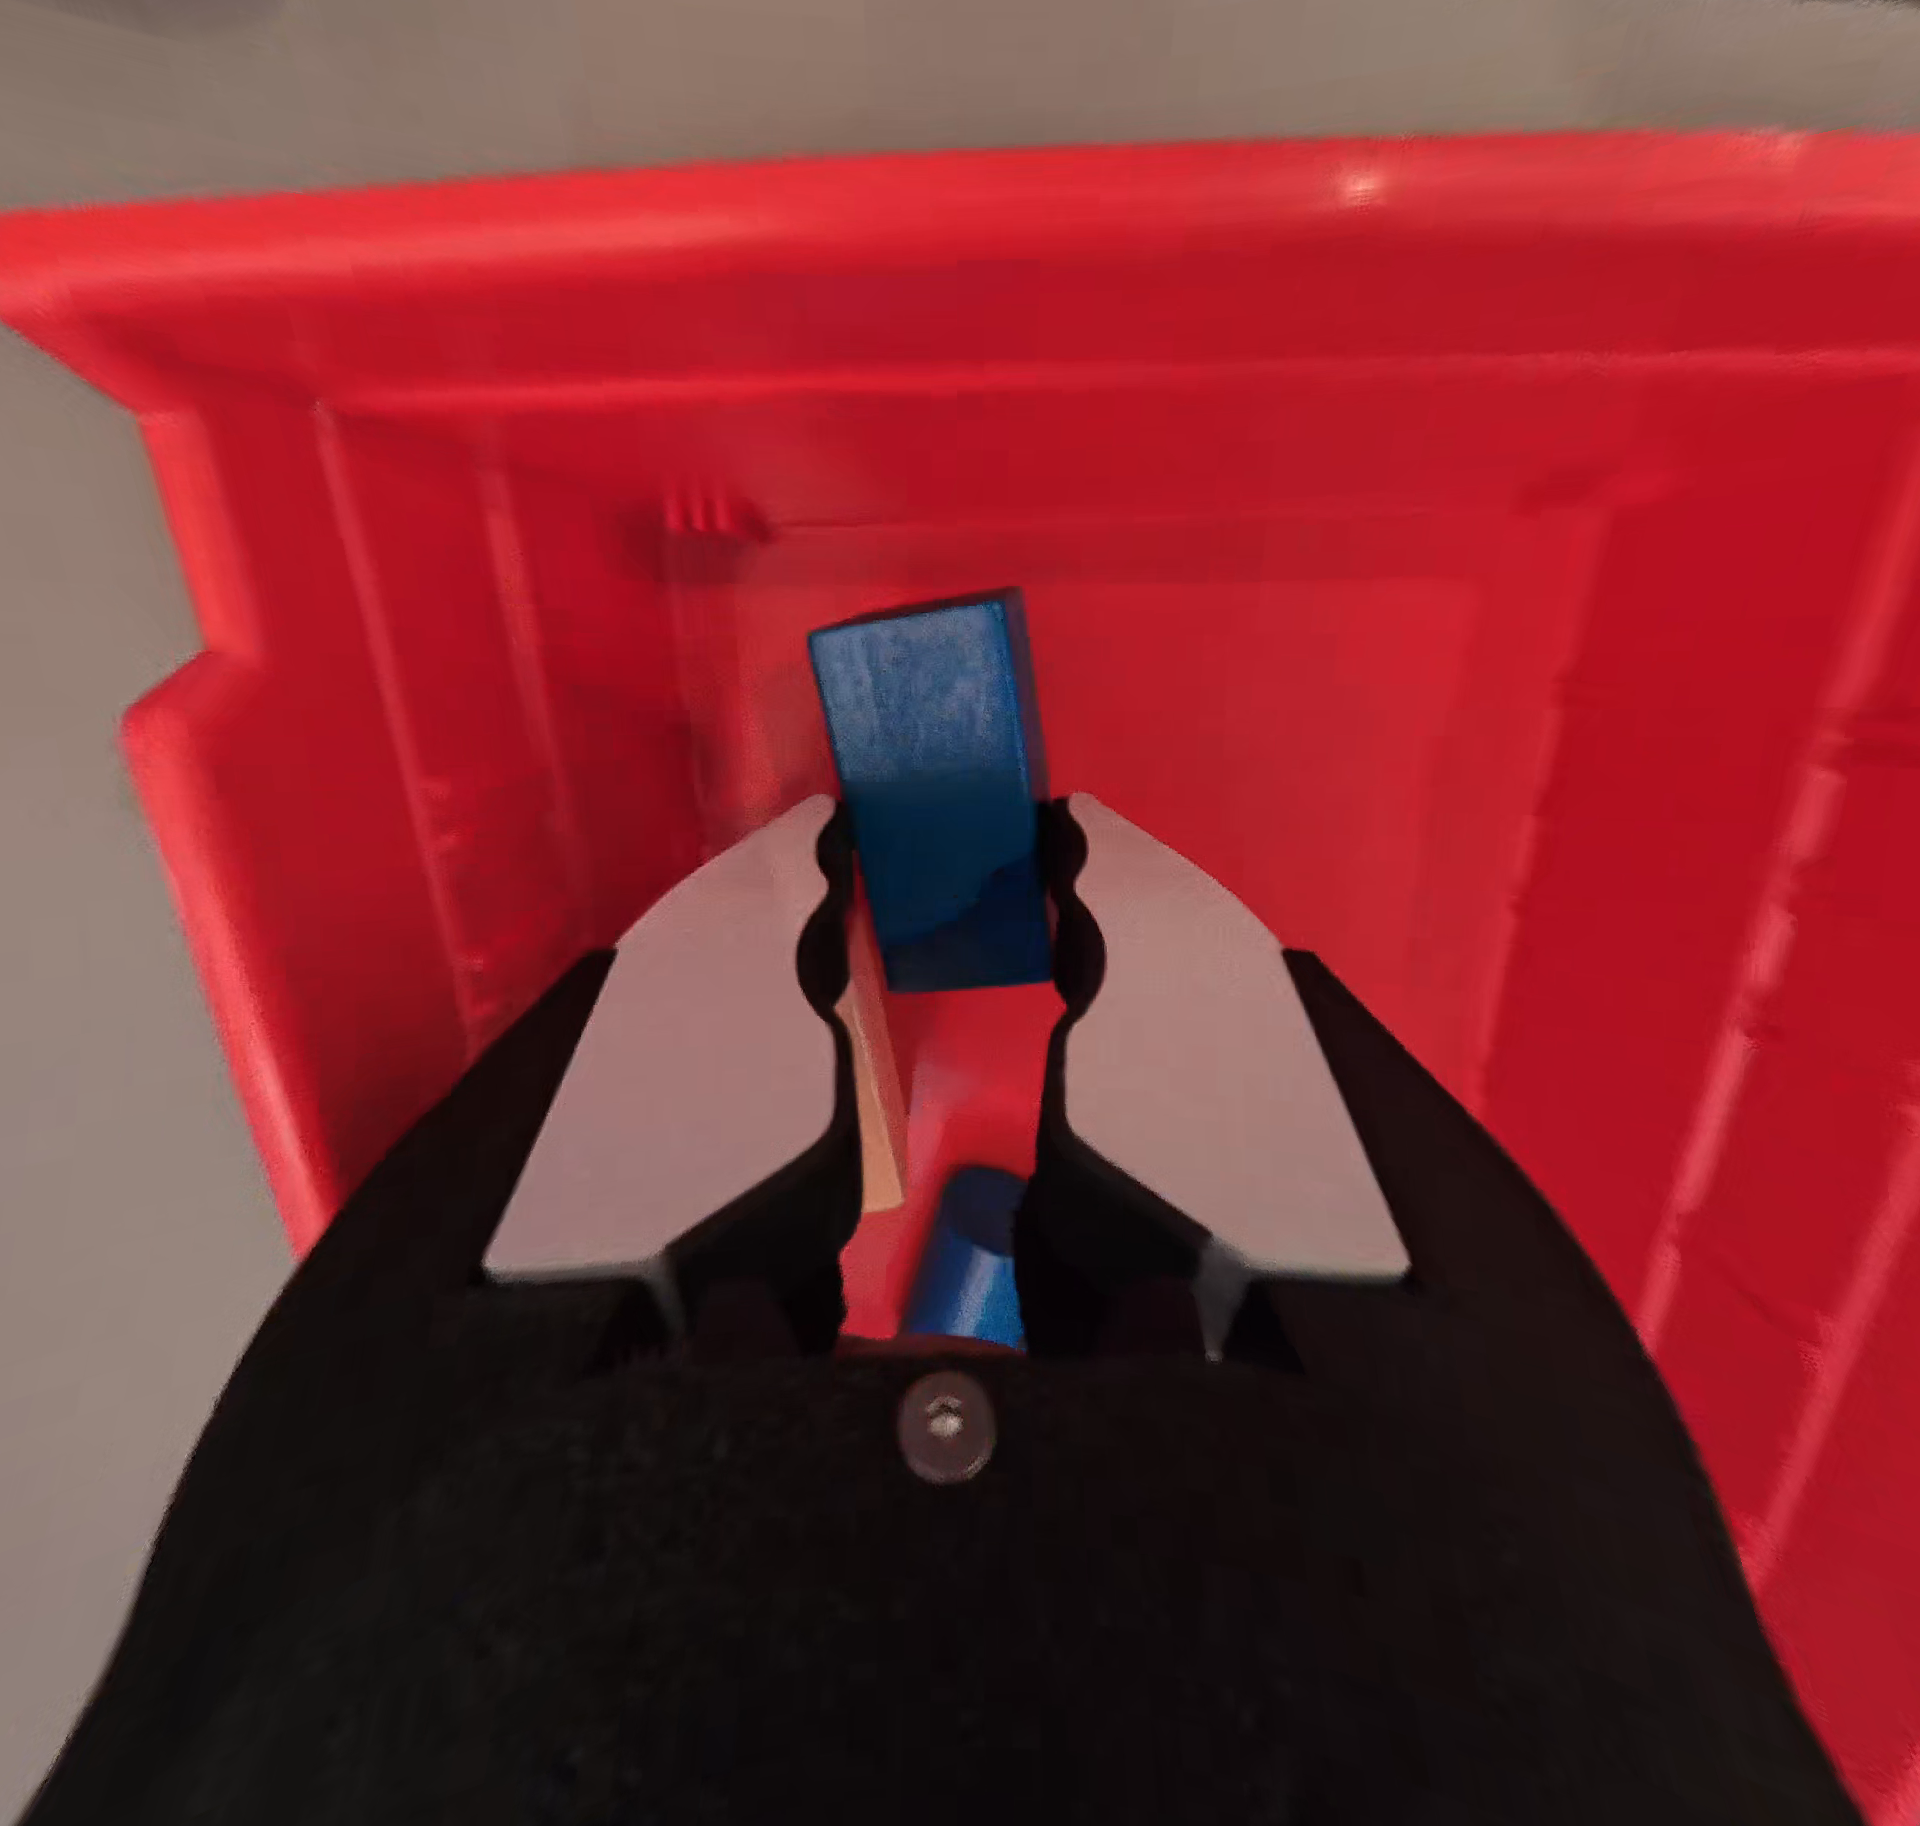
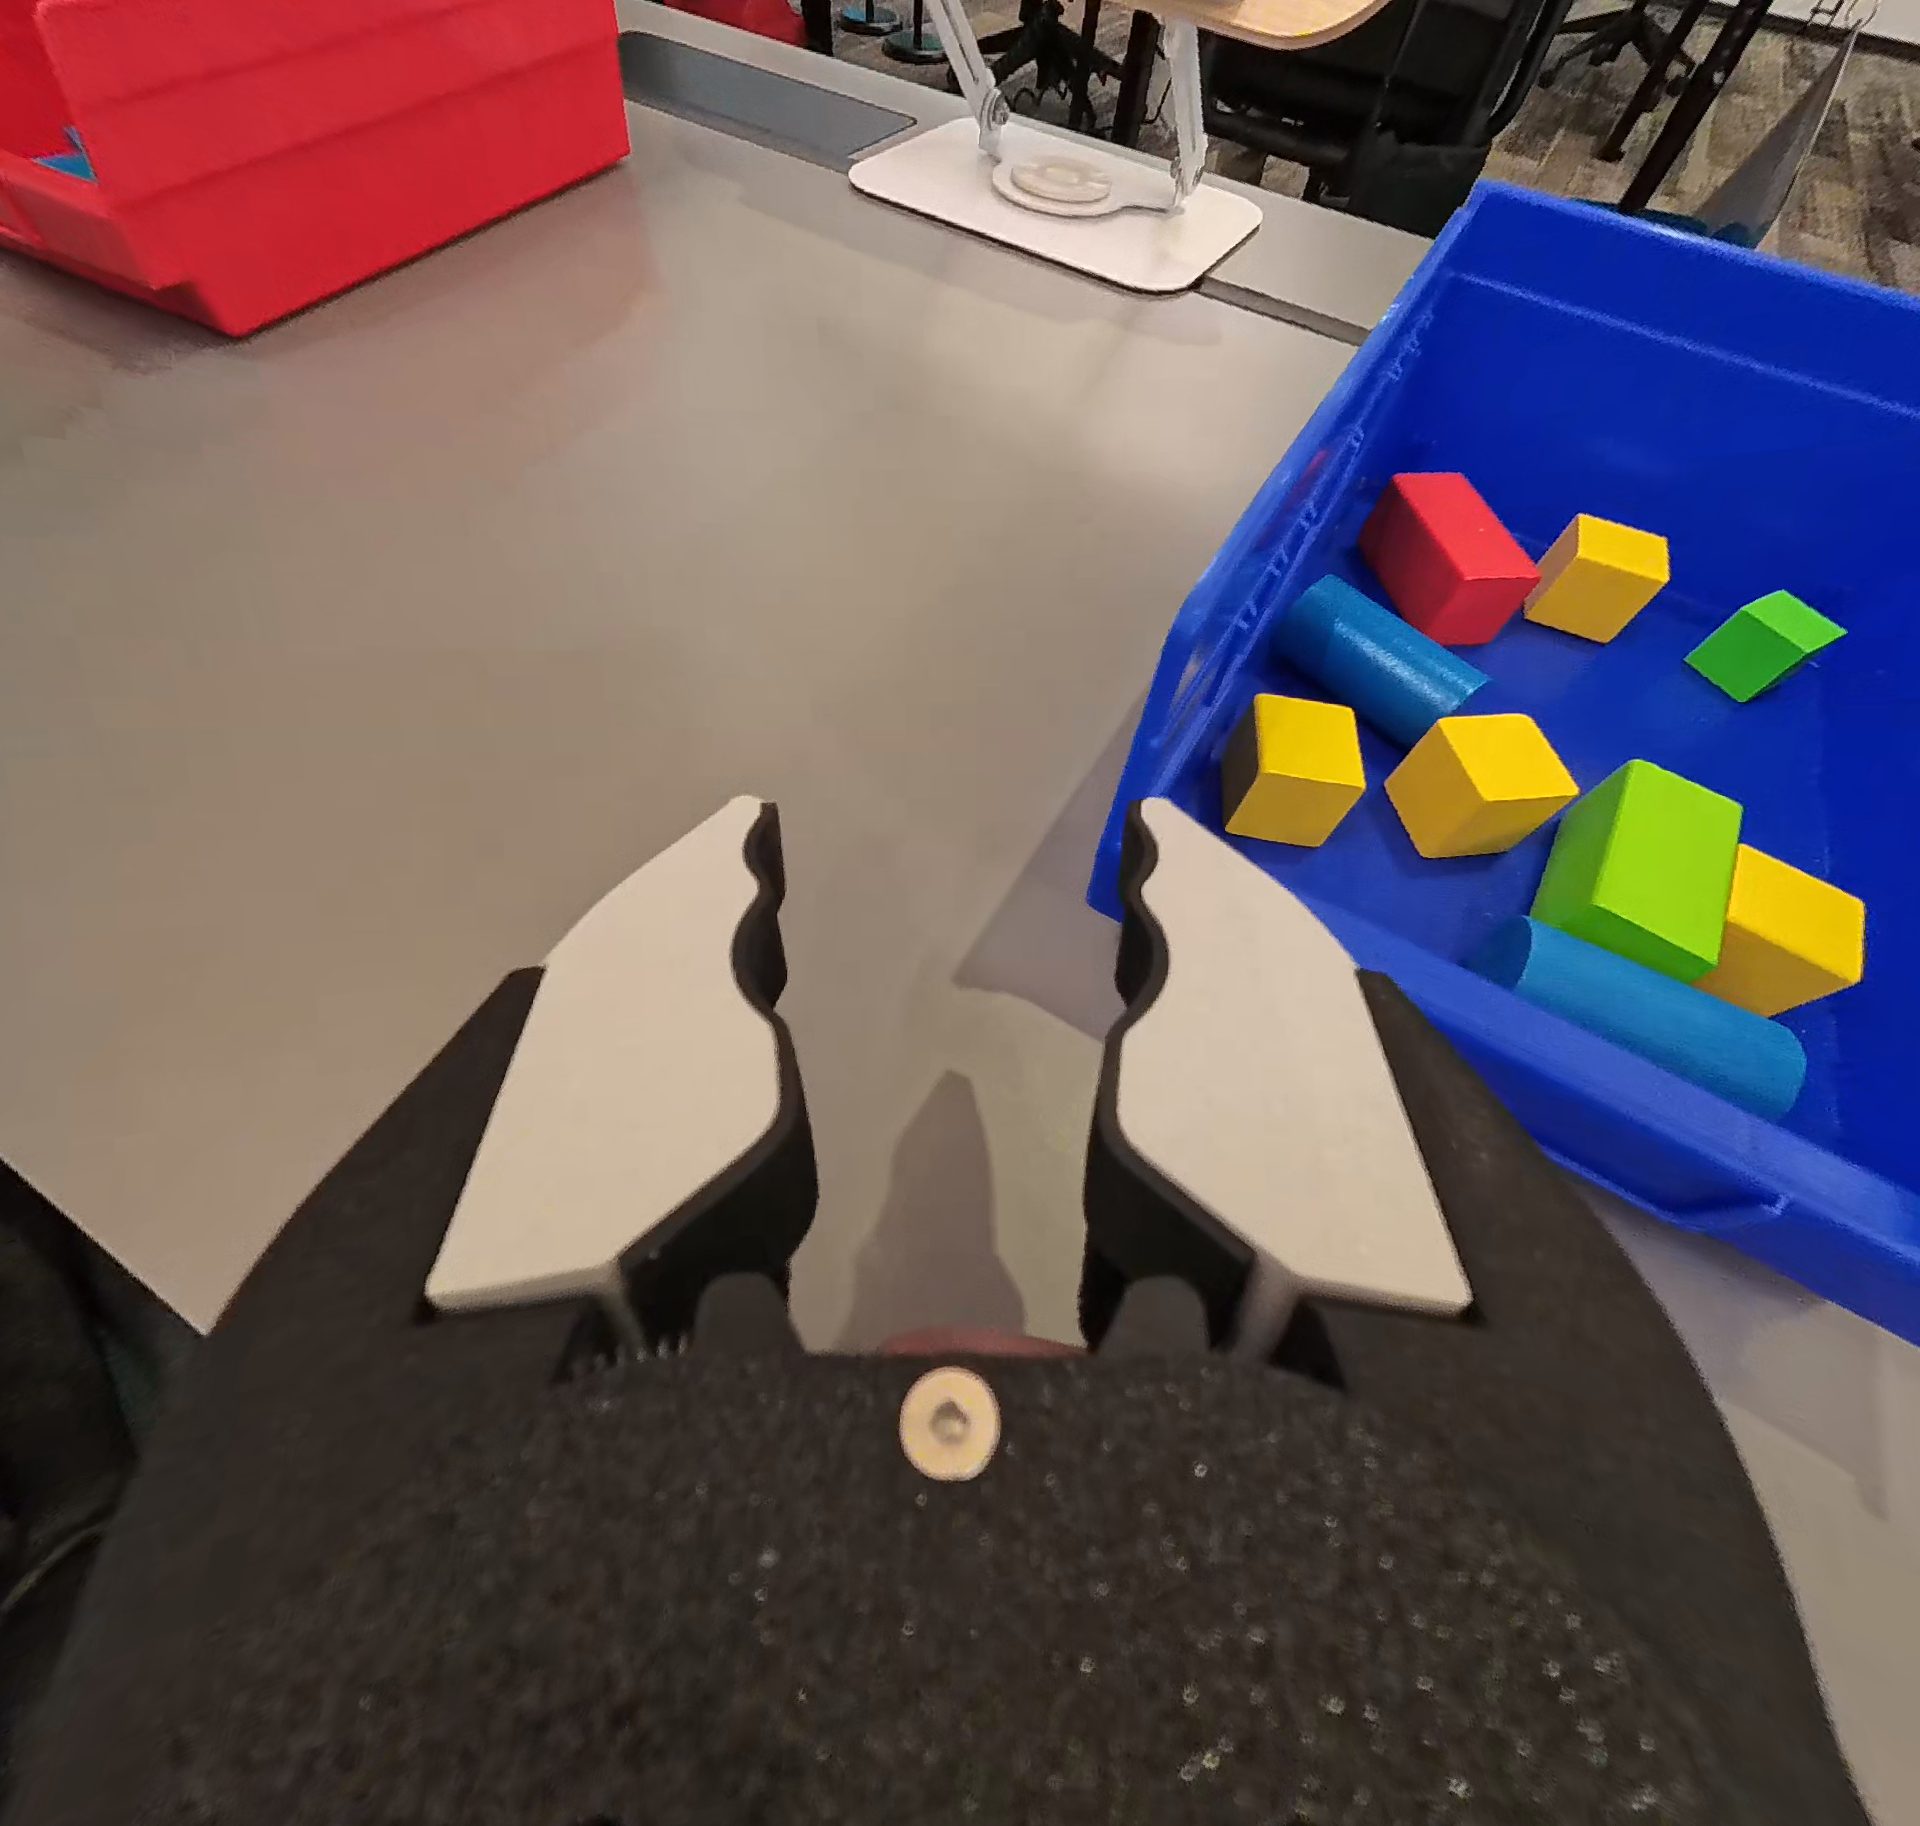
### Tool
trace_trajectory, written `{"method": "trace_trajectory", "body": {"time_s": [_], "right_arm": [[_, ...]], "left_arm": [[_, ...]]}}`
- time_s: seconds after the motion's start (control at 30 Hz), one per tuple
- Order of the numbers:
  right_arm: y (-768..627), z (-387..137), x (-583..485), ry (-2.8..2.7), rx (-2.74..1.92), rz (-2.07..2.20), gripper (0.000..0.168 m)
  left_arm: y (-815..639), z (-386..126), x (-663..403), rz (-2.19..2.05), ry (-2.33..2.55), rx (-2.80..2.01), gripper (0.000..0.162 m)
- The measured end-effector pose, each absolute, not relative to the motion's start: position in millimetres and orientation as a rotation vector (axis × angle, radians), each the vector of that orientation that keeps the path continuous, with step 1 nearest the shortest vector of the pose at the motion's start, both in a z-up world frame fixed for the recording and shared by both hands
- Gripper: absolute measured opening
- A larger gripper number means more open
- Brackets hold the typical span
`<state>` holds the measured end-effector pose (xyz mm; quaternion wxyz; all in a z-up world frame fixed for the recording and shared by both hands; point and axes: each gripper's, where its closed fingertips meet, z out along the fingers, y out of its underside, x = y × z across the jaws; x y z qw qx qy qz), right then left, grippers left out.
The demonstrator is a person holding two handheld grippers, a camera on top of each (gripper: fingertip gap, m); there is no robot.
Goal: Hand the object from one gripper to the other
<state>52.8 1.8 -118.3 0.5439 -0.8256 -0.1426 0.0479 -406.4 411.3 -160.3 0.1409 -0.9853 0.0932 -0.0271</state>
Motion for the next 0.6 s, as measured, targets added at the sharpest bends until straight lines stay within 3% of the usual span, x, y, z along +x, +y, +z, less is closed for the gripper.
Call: {"method": "trace_trajectory", "body": {"time_s": [0.3, 0.47, 0.6], "right_arm": [[24.7, -101.2, 34.1, -0.336, -1.922, 0.275, 0.057], [64.5, -32.9, -15.4, -0.446, -1.783, 0.484, 0.057], [91.6, 26.4, -81.3, -0.592, -1.639, 0.801, 0.06]], "left_arm": [[318.9, -32.8, -322.4, -0.815, 0.572, -2.125, 0.035], [225.1, 27.5, -258.4, -1.045, 0.783, -1.665, 0.035], [158.3, 38.8, -203.4, -1.218, 0.928, -1.484, 0.035]]}}
